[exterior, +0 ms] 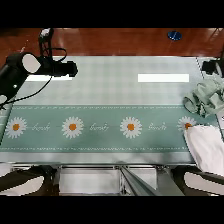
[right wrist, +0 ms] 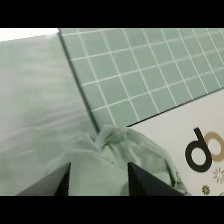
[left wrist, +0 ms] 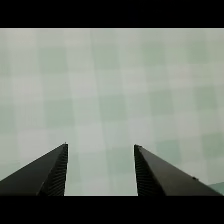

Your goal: Fold the shirts.

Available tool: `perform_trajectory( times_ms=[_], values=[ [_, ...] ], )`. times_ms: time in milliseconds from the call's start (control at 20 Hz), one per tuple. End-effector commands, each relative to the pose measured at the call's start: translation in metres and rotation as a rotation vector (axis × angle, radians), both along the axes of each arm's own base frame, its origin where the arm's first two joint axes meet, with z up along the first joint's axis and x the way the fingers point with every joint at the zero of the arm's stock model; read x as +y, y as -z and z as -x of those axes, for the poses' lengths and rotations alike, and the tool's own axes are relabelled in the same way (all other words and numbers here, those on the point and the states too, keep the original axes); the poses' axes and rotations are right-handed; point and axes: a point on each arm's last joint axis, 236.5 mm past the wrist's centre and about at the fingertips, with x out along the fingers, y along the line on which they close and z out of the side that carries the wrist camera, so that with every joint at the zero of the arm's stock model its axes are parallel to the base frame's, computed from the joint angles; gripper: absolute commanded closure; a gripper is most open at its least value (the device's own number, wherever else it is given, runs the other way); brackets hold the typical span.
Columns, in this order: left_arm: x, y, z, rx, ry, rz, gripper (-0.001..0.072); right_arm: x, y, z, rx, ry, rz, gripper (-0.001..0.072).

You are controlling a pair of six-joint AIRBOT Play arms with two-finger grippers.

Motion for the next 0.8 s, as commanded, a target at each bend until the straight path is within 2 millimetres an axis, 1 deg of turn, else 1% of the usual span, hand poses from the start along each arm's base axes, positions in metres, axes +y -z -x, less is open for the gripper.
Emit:
perform_trajectory(
  times_ms=[0,50,100,150,200,300,350,400,450,500,550,600,650,700,750],
  values=[
    [-0.005,0.01,0.006,0.046,0.007,0.011,0.02,-0.046,0.056,0.021,-0.018,0.206,-0.243,0.0297],
    [-0.008,0.011,0.007,0.054,0.008,0.023,0.02,-0.043,0.082,0.025,0.024,0.219,-0.331,0.0297],
    [-0.014,0.012,0.008,0.064,0.007,0.051,0.02,-0.035,0.107,0.028,0.072,0.213,-0.413,0.0298],
    [-0.025,0.01,0.012,0.087,0.007,0.107,0.02,-0.024,0.13,0.031,0.131,0.201,-0.483,0.0297],
    [-0.033,0.008,0.016,0.105,0.009,0.154,0.02,-0.015,0.15,0.037,0.196,0.187,-0.524,0.0298],
    [-0.037,0.01,0.023,0.14,0.018,0.167,0.02,-0.003,0.177,0.051,0.301,0.196,-0.566,0.0304],
    [-0.036,0.014,0.029,0.168,0.023,0.162,0.02,-0.001,0.184,0.057,0.334,0.201,-0.575,0.0304],
    [-0.033,0.019,0.038,0.211,0.031,0.153,0.02,0.003,0.187,0.06,0.354,0.195,-0.589,0.0327],
    [-0.028,0.024,0.048,0.259,0.048,0.139,0.02,0.005,0.188,0.063,0.372,0.188,-0.591,0.043],
    [-0.023,0.027,0.059,0.3,0.064,0.124,0.02,0.008,0.189,0.066,0.396,0.165,-0.597,0.0602],
    [-0.016,0.028,0.067,0.332,0.065,0.11,0.02,0.014,0.188,0.066,0.407,0.145,-0.612,0.0681],
    [-0.007,0.026,0.075,0.347,0.065,0.094,0.02,0.02,0.18,0.062,0.394,0.105,-0.625,0.0681],
    [0.001,0.021,0.084,0.345,0.075,0.079,0.02,0.027,0.166,0.052,0.354,0.048,-0.633,0.0681],
    [0.01,0.016,0.092,0.339,0.062,0.075,0.02,0.032,0.143,0.039,0.29,-0.01,-0.634,0.0681],
    [0.017,0.011,0.101,0.324,0.045,0.08,0.02,0.037,0.114,0.026,0.214,-0.062,-0.627,0.0681]
  ],
)
